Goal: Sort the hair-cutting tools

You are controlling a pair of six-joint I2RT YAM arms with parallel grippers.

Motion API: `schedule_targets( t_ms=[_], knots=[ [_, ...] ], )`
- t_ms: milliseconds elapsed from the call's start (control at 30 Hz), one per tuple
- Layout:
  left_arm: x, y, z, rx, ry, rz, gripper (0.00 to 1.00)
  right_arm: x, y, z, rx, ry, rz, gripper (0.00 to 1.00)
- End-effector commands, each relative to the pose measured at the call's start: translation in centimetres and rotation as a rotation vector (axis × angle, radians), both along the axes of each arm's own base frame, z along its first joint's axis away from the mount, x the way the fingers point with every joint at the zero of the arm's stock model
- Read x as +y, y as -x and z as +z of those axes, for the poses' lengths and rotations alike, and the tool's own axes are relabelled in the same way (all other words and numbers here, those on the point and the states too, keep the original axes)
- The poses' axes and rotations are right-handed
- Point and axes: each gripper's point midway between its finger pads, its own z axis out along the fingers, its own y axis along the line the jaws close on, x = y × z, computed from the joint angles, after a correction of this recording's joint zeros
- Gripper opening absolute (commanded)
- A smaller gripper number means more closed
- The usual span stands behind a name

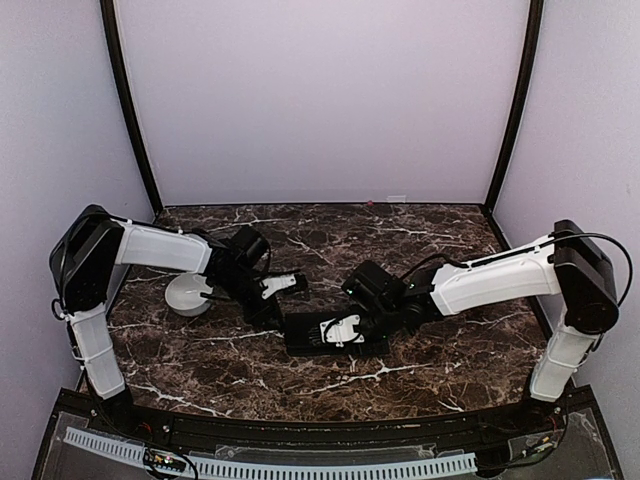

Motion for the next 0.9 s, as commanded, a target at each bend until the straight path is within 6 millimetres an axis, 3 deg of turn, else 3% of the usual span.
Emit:
schedule_targets(
  t_ms=[0,67,233,367,467,667,867],
  knots=[
    [-0.4,-1.0,0.5,-0.061,0.005,-0.006,0.33,-1.5,0.2,-1.7,-0.008,0.070,-0.012,0.35],
    [-0.4,-1.3,0.4,-0.077,0.000,0.003,0.32,-1.5,0.1,-1.6,-0.014,0.071,-0.014,0.35],
    [0.5,-2.7,0.3,-0.154,-0.058,0.041,0.47,-1.5,0.0,-1.2,-0.016,0.070,-0.017,0.36],
    [1.1,-3.4,0.5,-0.188,-0.087,0.058,0.48,-1.6,0.0,-1.2,-0.018,0.078,-0.017,0.36],
    [0.2,-2.4,0.9,-0.156,-0.031,0.017,0.48,-1.6,0.0,-1.2,-0.017,0.083,-0.015,0.36],
    [-1.1,-0.5,0.4,-0.085,0.023,-0.045,0.45,-1.5,-0.1,-1.2,-0.014,0.084,-0.017,0.36],
    [-1.4,-0.3,-0.6,-0.070,-0.007,-0.046,0.31,-1.4,-0.1,-1.1,-0.013,0.082,-0.025,0.35]
  ],
)
